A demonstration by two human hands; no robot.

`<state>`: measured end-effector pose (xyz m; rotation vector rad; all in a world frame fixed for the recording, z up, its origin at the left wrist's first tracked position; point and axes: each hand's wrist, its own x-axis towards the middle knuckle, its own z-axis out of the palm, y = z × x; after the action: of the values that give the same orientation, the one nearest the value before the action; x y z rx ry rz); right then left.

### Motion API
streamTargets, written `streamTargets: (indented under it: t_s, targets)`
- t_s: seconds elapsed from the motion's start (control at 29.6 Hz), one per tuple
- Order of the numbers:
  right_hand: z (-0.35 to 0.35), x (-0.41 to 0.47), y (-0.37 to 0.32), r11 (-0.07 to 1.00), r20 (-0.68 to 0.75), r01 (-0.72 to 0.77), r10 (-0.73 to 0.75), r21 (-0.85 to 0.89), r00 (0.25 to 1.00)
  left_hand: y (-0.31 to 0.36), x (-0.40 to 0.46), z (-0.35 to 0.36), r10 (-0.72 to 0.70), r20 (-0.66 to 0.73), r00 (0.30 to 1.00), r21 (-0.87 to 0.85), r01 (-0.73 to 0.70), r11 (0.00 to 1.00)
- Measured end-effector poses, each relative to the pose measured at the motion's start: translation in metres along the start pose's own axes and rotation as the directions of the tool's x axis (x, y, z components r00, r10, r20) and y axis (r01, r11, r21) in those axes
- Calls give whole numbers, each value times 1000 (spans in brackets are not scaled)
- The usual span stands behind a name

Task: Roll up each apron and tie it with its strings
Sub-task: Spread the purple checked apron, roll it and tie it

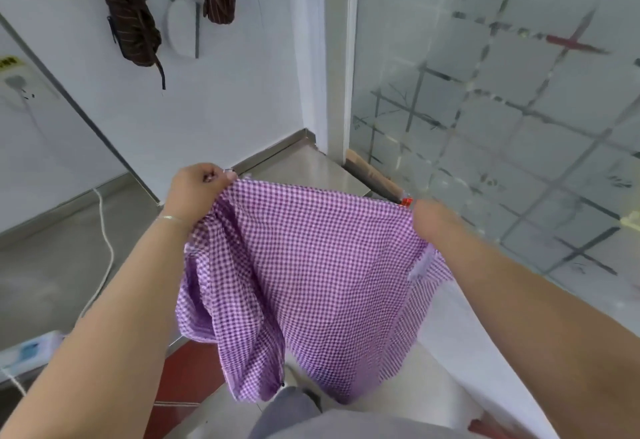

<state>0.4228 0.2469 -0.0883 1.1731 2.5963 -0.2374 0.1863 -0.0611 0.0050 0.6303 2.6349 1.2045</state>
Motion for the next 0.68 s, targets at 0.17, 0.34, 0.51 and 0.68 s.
streamTargets:
  t_s: [0.17,0.34,0.51,0.68]
  targets:
    - [-8,42,-54,822,91,-131,97,555,991,-54,28,1,-121,-54,991,115,126,985]
    - [1,91,-102,679,-20,-64,115,732,993,-116,68,6,-270,-100,958,122,281,952]
    - [-3,128,-142,802,-11,-148,189,578,982,-160,123,8,-385,-67,920,119,391,913]
    - [-3,157,-180,885,21,-238,251,400,968,-190,167,21,-472,49,880,108,466,878]
